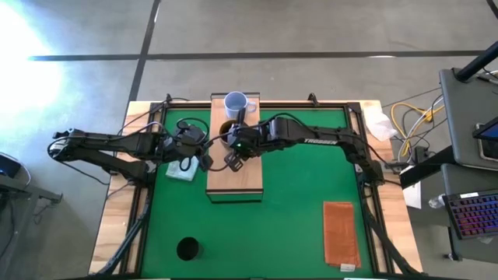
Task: Stack small to large cups/mugs on shelf
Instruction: Put the green mug on the shelf, then put the black cup on the shelf
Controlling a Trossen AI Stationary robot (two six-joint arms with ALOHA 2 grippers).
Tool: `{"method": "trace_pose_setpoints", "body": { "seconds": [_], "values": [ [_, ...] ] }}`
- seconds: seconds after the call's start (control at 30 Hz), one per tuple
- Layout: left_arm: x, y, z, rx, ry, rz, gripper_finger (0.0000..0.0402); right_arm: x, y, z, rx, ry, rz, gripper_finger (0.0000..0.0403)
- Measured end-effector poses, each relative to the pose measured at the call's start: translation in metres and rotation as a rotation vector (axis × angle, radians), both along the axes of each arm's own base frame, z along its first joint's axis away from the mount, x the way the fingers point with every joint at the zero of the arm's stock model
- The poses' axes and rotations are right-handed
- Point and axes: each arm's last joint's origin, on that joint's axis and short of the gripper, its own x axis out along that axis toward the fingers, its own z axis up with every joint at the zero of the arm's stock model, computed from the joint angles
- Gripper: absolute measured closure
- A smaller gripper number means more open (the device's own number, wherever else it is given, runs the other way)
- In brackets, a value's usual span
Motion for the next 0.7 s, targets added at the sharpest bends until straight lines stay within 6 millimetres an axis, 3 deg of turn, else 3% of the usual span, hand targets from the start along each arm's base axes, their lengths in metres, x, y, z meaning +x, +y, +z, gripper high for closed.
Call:
{"method": "trace_pose_setpoints", "body": {
  "seconds": [0.33,0.7],
  "values": [
    [-0.001,0.0,-0.001,-0.004,0.015,0.001,0.0402,0.0,-0.001,0.0,0.019,-0.001,0.014,0.039],
    [-0.009,-0.015,0.003,-0.08,0.006,-0.159,0.0402,-0.009,0.026,0.014,0.086,-0.028,0.156,0.039]
  ]
}}
